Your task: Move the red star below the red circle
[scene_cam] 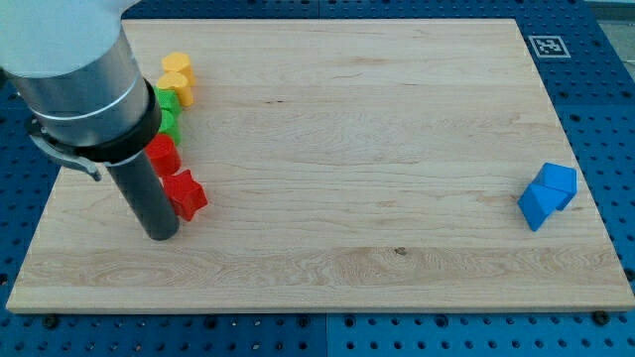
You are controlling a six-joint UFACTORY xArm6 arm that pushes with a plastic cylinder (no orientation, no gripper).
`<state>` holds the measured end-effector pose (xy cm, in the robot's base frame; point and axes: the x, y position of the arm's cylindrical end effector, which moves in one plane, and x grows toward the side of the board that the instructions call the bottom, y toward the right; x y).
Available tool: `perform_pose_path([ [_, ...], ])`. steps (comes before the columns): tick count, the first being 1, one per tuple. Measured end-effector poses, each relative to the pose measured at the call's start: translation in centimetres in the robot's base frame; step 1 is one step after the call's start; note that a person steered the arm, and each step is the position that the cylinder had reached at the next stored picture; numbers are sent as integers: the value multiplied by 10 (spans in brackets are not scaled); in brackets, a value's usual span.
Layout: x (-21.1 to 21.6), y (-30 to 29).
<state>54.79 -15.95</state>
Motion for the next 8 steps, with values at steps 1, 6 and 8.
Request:
perform_pose_path([
  [1,0,22],
  [6,-30,1],
  [8,-30,-1],
])
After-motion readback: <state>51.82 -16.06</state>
